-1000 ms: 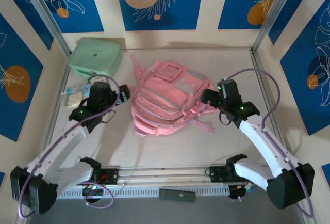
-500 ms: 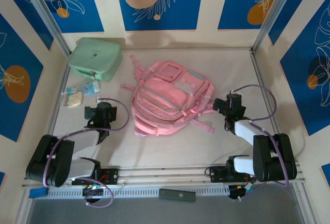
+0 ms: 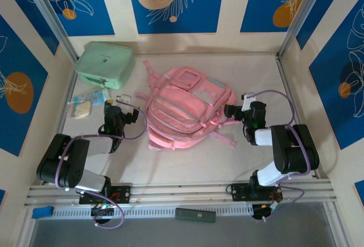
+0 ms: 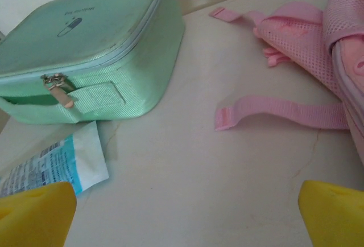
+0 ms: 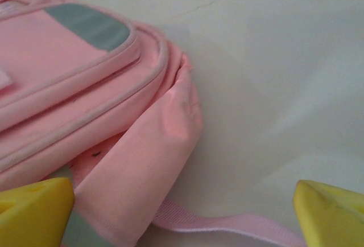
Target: Pack books, pencil case, and school supplies into a backpack
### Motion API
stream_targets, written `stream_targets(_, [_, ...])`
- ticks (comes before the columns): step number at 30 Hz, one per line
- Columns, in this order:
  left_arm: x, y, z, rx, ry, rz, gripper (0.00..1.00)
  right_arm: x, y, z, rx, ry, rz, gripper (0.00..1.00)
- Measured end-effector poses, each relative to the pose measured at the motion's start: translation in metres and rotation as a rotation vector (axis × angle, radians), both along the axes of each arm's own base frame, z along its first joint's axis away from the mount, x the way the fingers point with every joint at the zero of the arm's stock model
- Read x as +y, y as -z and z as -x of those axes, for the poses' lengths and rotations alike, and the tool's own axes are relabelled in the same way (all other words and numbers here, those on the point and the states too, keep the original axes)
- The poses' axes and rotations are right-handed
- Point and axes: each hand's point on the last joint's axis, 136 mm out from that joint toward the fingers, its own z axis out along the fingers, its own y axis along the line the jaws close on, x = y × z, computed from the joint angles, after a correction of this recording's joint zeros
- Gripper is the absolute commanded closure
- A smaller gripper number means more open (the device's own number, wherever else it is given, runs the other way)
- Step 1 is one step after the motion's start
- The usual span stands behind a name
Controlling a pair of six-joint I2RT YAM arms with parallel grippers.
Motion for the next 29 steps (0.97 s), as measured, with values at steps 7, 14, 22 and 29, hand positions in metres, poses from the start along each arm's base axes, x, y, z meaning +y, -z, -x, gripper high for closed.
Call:
stream_targets(7, [0.017,0.008,-0.006,0.020,-0.036,0.059,0.01,0.000,-0.007,-0.004,-0.023,-0.006,-0.005,0.01])
stream_targets(14, [0.027,0.022,-0.011,0.036,-0.028,0.132,0.01,0.000,-0.007,-0.004,-0.023,-0.008,-0.007,0.01])
stream_targets(22, [0.029,0.021,-0.011,0.027,-0.043,0.168,0.00,0.000,-0.007,-0.004,-0.023,-0.008,-0.006,0.01])
stream_targets(29, [0.029,0.020,-0.011,0.026,-0.043,0.170,0.00,0.001,-0.008,-0.005,-0.026,-0.011,-0.008,0.01])
